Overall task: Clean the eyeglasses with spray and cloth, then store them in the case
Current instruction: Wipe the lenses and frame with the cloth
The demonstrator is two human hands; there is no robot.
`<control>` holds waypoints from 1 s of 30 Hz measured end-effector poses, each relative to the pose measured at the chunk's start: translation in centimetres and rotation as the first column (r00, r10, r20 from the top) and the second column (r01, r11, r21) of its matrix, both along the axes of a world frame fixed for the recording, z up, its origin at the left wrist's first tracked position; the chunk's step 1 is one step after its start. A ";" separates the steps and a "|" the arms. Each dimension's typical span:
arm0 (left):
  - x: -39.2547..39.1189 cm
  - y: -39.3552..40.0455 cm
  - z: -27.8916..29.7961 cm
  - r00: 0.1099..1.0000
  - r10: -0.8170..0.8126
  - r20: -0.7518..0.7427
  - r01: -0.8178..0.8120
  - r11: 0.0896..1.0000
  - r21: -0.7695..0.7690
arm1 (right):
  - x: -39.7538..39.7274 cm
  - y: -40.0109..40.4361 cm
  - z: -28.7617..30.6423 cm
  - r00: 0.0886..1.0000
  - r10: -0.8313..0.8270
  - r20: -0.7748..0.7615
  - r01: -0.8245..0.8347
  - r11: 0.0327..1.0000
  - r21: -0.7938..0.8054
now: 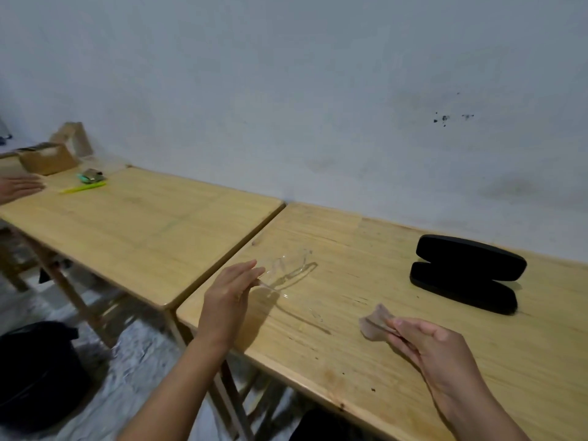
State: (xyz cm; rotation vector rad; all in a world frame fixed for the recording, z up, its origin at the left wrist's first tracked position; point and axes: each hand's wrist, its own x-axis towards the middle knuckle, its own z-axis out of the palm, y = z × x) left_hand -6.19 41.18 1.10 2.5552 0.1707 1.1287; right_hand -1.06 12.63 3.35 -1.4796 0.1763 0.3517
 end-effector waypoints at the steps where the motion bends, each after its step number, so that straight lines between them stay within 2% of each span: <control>1: 0.0 0.1 -0.2 1.000 0.004 -0.015 -0.004 1.000 -0.003 | 0.0 0.1 0.0 1.000 0.006 -0.004 -0.006 1.000 0.003; 8: -0.1 0.0 -1.6 0.993 -0.050 -0.104 0.040 0.994 -0.098 | 0.1 0.4 -0.4 0.999 0.029 -0.020 -0.029 0.999 0.026; 19: -0.5 -0.7 -1.3 0.979 -0.013 -0.201 -0.005 0.996 -0.089 | 0.3 -0.3 0.0 1.000 0.014 -0.027 -0.013 0.999 0.052; 22: -0.5 -2.2 -0.2 0.994 -0.009 -0.108 0.005 0.999 -0.040 | 0.3 -1.0 0.6 1.000 0.011 -0.007 -0.011 0.997 0.070; 25: 0.0 -6.2 1.3 0.992 -0.126 0.034 0.126 0.992 -0.011 | 0.2 -1.7 1.3 1.000 0.011 0.017 -0.012 0.995 0.096; 27: 0.4 -9.8 2.3 0.969 -0.248 0.013 0.247 0.955 -0.165 | 0.1 -2.2 1.8 0.999 0.011 0.044 -0.016 0.994 0.112; 30: 1.6 -14.8 2.8 0.889 -0.439 -0.126 0.307 0.779 -0.546 | 0.0 -2.9 2.4 0.995 -0.002 0.100 -0.012 0.990 0.138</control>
